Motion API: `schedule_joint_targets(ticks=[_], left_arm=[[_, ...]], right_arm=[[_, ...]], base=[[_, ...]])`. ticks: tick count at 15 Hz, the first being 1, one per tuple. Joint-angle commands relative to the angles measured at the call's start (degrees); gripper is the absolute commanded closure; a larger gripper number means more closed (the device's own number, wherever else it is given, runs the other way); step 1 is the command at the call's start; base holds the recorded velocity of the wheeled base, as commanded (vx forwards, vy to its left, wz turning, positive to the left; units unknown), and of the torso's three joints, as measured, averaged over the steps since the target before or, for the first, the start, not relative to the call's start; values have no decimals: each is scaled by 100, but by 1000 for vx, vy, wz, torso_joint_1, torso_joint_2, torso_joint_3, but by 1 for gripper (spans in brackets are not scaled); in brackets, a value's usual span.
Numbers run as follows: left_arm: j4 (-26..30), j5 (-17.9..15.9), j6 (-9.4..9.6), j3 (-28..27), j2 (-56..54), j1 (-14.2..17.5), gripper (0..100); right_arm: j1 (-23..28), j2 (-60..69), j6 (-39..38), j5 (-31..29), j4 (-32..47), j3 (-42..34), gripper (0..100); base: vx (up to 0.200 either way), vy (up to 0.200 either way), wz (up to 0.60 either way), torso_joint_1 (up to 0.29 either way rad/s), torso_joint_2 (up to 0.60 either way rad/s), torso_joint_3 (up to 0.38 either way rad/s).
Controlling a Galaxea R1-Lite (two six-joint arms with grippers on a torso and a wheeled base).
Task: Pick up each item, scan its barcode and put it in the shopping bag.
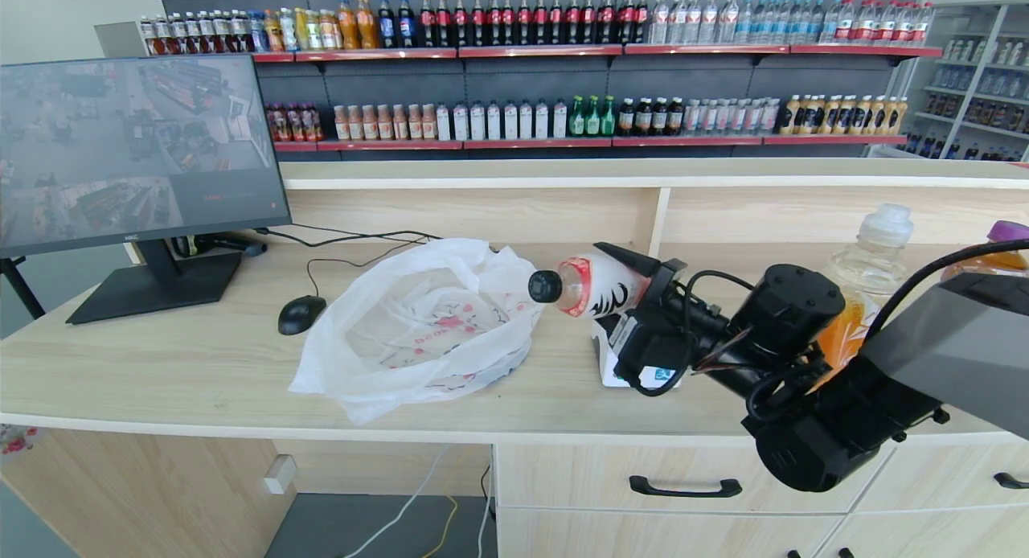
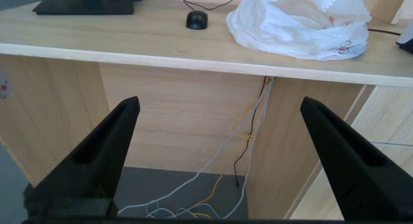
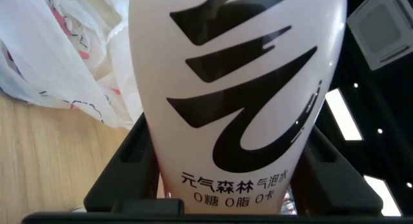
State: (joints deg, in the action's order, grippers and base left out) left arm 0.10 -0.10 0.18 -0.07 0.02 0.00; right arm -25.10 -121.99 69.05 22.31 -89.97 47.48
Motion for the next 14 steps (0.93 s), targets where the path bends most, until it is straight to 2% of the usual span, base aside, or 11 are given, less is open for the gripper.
schedule_joint_targets(ticks=[1,6,10,14], left_arm=[[-1,1,-1,-1,-2,0,0],[-1,1,-1,7,-2,0,0],[-1,1,-1,-1,-2,0,0],[-1,1,-1,-1,-2,0,0]], right_arm=[[-4,308,-58,2,-3,24,100],[-56,879,-946,-95,-3,33,100],[-83,1380,-1992,-1009,-3,-37,100],[5,1679,-2581,-1290,-3,-547,100]], base=[[0,0,0,0,0,0],[0,0,0,0,0,0],[0,0,0,0,0,0],[0,0,0,0,0,0]])
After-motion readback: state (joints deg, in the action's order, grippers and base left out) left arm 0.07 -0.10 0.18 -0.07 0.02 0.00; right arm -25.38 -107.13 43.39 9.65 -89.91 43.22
